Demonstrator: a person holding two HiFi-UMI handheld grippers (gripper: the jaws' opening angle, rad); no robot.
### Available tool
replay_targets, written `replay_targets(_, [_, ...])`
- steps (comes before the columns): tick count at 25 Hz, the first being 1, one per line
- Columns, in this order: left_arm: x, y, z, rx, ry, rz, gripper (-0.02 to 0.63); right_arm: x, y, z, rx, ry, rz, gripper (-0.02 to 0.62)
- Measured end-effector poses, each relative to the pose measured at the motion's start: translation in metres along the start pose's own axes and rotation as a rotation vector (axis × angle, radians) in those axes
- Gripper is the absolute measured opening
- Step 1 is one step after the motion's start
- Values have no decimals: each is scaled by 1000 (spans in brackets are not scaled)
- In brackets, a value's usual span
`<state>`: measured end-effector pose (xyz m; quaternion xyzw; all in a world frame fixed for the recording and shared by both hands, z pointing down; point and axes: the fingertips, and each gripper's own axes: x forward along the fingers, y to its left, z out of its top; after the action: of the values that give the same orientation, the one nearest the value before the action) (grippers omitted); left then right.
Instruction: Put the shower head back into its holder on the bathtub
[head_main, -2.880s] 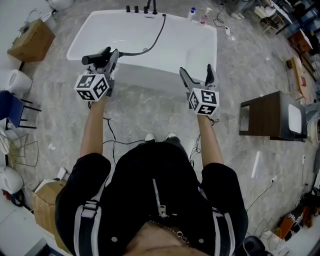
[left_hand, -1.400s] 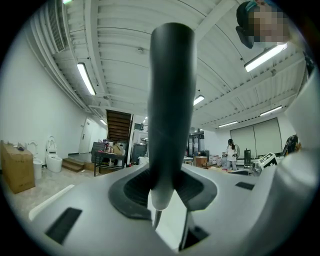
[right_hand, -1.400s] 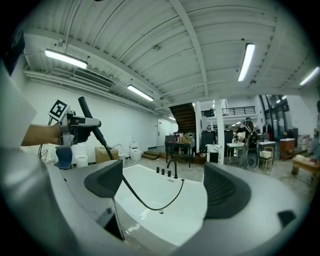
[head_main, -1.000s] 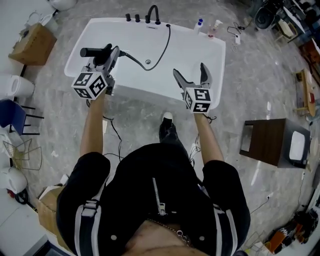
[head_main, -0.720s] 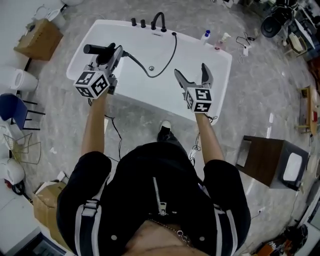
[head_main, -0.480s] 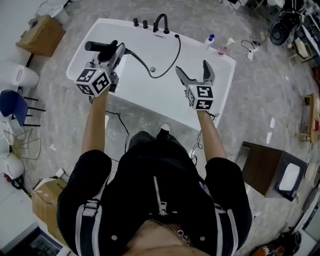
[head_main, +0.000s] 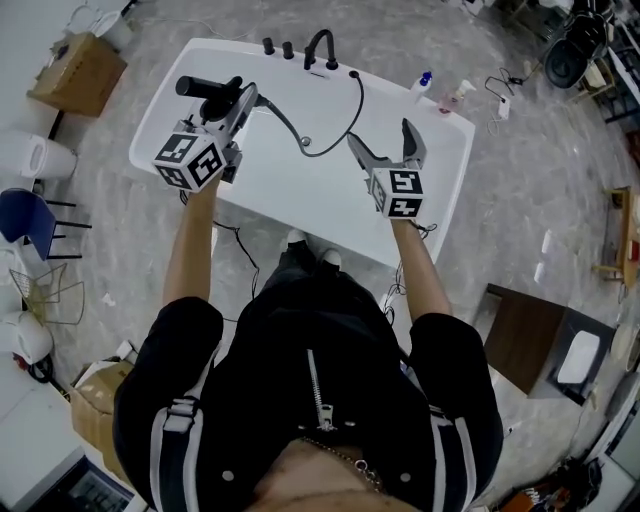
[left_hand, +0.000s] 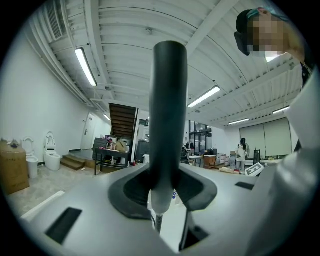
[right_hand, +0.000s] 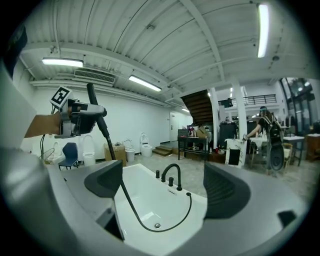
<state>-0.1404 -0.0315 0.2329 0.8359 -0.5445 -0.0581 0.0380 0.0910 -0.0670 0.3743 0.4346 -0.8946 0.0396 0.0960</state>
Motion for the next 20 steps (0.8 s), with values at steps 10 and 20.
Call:
replay_targets(10, [9,12,17,-22,-13,-45,141,48,42,-13,-24,47,102,508])
replay_targets(20, [2,25,46,-51,-39,-45,141,119,117,-43,-69,132,314,489])
